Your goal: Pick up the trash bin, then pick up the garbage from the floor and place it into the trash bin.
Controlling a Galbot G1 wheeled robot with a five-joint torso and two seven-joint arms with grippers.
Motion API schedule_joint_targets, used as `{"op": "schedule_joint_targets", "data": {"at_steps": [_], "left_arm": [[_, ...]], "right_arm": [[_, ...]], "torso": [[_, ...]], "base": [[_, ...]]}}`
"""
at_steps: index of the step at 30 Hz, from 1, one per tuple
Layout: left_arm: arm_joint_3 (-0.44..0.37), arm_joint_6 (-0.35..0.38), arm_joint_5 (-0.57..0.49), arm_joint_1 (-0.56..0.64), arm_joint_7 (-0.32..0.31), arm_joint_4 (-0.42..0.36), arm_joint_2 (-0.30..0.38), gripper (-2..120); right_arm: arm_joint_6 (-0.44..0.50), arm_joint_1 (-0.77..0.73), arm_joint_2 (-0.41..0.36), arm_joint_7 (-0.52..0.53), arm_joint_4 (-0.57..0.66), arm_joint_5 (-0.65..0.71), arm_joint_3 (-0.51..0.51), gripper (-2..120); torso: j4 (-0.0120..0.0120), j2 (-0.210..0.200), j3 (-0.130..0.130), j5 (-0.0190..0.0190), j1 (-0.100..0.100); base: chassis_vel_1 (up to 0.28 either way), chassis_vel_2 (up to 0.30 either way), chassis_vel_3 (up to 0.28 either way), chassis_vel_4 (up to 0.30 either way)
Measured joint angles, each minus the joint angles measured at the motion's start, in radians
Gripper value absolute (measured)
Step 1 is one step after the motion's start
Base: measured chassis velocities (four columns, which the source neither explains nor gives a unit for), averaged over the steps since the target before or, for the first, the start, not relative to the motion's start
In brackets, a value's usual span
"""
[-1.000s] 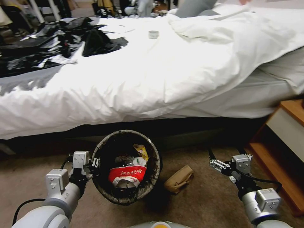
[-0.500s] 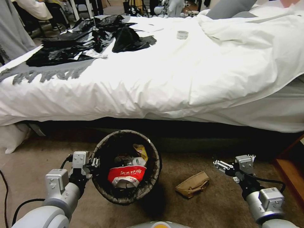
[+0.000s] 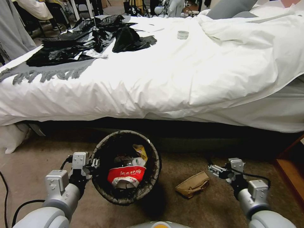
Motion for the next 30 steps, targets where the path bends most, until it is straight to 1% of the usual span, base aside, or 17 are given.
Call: {"op": "schedule_joint_targets", "data": {"at_steps": [2,3,5,6,7,9,10,12,13,16,17,19,23,28,30], "left_arm": [[0.001,0.000,0.001,0.000,0.000,0.000,0.000,1],[0.001,0.000,0.001,0.000,0.000,0.000,0.000,1],[0.001,0.000,0.001,0.000,0.000,0.000,0.001,1],[0.001,0.000,0.001,0.000,0.000,0.000,0.002,1],[0.001,0.000,0.001,0.000,0.000,0.000,0.002,1],[0.000,0.000,0.001,0.001,-0.001,0.000,0.002,1],[0.000,0.000,0.001,0.001,-0.001,0.000,0.002,1],[0.000,0.000,0.001,0.001,-0.001,0.000,0.003,1],[0.000,0.000,0.001,0.001,-0.001,0.000,0.003,1],[0.000,0.000,0.000,0.000,-0.001,0.000,0.004,1],[0.000,0.000,0.000,0.000,-0.001,0.000,0.004,1],[0.000,0.000,0.000,0.000,-0.001,0.000,0.004,1],[-0.001,0.000,0.000,-0.002,-0.001,0.000,0.004,1],[-0.003,0.000,0.000,-0.002,-0.001,0.000,0.004,1],[-0.003,0.000,-0.001,-0.003,-0.001,0.000,0.004,1]], "right_arm": [[-0.044,0.021,0.001,0.051,-0.014,0.076,-0.025,100],[-0.044,0.021,0.001,0.051,-0.014,0.076,-0.025,100],[-0.077,0.042,0.002,0.106,-0.025,0.139,-0.049,100],[-0.093,0.059,0.003,0.151,-0.034,0.181,-0.068,100],[-0.093,0.059,0.003,0.151,-0.034,0.181,-0.068,100],[-0.123,0.092,0.010,0.232,-0.055,0.260,-0.099,100],[-0.123,0.092,0.010,0.232,-0.055,0.260,-0.099,100],[-0.143,0.125,0.017,0.326,-0.077,0.352,-0.131,100],[-0.143,0.125,0.017,0.326,-0.077,0.352,-0.131,100],[-0.157,0.174,0.027,0.460,-0.098,0.493,-0.168,100],[-0.157,0.174,0.027,0.460,-0.098,0.493,-0.168,100],[-0.158,0.199,0.033,0.510,-0.115,0.549,-0.186,100],[-0.157,0.229,0.039,0.552,-0.147,0.593,-0.209,100],[-0.155,0.250,0.044,0.566,-0.184,0.600,-0.222,100],[-0.150,0.262,0.045,0.588,-0.198,0.606,-0.231,100]], "torso": [[-0.0001,0.000,0.000,-0.0002,0.000],[-0.0001,0.000,0.000,-0.0002,0.000],[-0.0001,0.000,0.000,-0.0002,0.000],[0.0000,0.000,0.000,-0.0002,0.000],[0.0000,0.000,0.000,-0.0002,0.000],[0.0000,0.000,0.000,-0.0002,0.000],[0.0000,0.000,0.000,-0.0002,0.000],[0.0000,0.000,0.000,-0.0001,0.000],[0.0000,0.000,0.000,-0.0001,0.000],[0.0000,0.000,0.000,-0.0002,0.000],[0.0000,0.000,0.000,-0.0002,0.000],[0.0000,0.000,0.000,-0.0002,0.000],[0.0000,0.000,0.000,-0.0002,0.000],[0.0000,0.000,0.000,-0.0001,0.000],[-0.0001,0.000,0.000,-0.0001,0.000]], "base": [[0.000,0.000,0.000,0.000],[0.000,0.000,0.000,0.000],[0.000,0.000,0.000,0.000],[0.000,0.000,0.000,0.000],[0.000,0.000,0.000,0.000],[0.000,0.000,0.000,0.000],[0.000,0.000,0.000,0.000],[0.000,0.000,0.000,0.000],[0.000,0.000,0.000,0.000],[0.000,0.000,0.000,0.000],[0.000,0.000,0.000,0.000],[0.000,0.000,0.000,0.000],[0.000,0.000,0.000,0.000],[0.000,0.000,0.000,0.000],[0.000,0.000,0.000,0.000]]}}
